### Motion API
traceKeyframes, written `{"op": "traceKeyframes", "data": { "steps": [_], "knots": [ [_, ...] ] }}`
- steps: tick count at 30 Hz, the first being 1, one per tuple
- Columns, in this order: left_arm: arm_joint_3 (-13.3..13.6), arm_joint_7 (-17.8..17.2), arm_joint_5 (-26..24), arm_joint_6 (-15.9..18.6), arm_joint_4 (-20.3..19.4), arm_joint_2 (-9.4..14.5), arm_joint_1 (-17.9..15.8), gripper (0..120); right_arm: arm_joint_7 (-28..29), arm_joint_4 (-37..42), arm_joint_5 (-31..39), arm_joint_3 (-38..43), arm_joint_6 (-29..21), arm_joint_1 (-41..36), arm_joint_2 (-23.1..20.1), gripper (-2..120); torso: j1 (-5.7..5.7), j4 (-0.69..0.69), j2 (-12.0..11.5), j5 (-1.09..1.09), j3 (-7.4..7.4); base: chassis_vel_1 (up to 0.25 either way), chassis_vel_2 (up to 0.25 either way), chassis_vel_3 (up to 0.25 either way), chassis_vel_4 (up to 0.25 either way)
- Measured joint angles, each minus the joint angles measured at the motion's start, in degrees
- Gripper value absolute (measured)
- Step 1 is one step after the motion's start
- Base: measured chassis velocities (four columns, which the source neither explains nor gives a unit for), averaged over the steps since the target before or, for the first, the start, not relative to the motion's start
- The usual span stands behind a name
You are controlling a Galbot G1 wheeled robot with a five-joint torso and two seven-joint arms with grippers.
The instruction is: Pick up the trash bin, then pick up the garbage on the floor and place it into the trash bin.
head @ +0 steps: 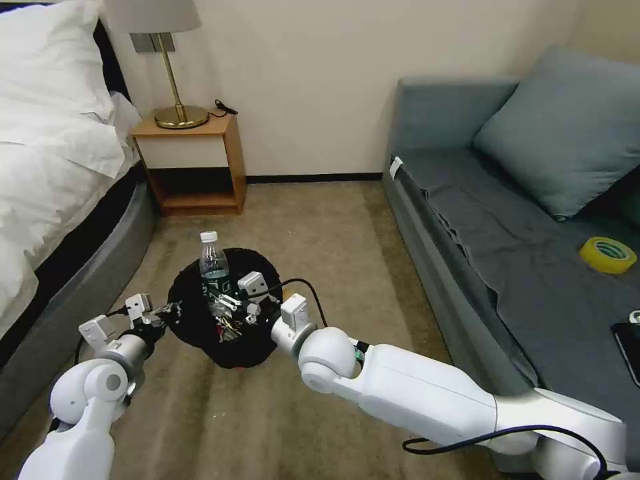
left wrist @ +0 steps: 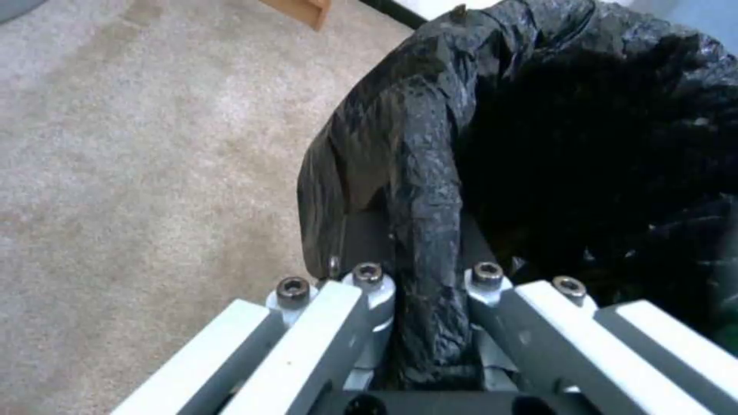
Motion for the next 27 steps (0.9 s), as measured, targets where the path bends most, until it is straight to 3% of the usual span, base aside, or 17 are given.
{"op": "traceKeyframes", "data": {
  "steps": [2, 6, 9, 16, 22, 27],
  "knots": [
    [0.0, -0.1, 0.0, 0.0, -0.1, 0.0, 0.0, 4, 0.0, 0.1, -0.3, 0.0, 0.0, -0.1, -0.1, 73, 0.0, 0.0, 0.0, 0.0, 0.0, 0.0, 0.0, 0.0, 0.0],
    [0.0, -0.9, 0.3, -0.2, -0.6, -0.3, 0.2, 4, 0.3, 1.0, -3.7, 1.3, 0.0, -1.5, -0.5, 93, 0.0, 0.01, 0.0, 0.0, 0.0, 0.0, 0.0, 0.0, 0.0],
    [0.0, -1.4, 0.5, -0.6, -1.0, -0.3, 0.2, 4, 0.6, 1.1, -7.7, 3.1, 0.3, -2.5, -0.6, 98, 0.0, 0.01, 0.0, 0.0, 0.0, 0.0, 0.0, 0.0, 0.0],
    [-0.9, -2.4, 2.3, -2.3, -2.9, -1.0, 0.8, 4, 5.7, 2.4, -14.6, 11.0, -0.4, -7.1, -1.5, 100, 0.0, 0.01, 0.0, 0.02, 0.0, 0.0, 0.0, 0.0, 0.0],
    [-1.6, -3.1, 3.1, -3.0, -5.2, -1.7, 1.9, 4, 9.3, 5.1, -18.5, 18.2, -0.7, -12.5, -6.8, 100, 0.0, 0.0, 0.0, 0.02, 0.0, 0.0, 0.0, 0.0, 0.0],
    [-2.0, -3.5, 3.0, -3.0, -6.2, -1.9, 2.0, 4, 9.5, 6.7, -20.7, 21.9, -1.4, -16.3, -8.7, 100, 0.0, 0.0, 0.0, 0.02, 0.0, 0.0, 0.0, 0.0, 0.0]
  ]
}}
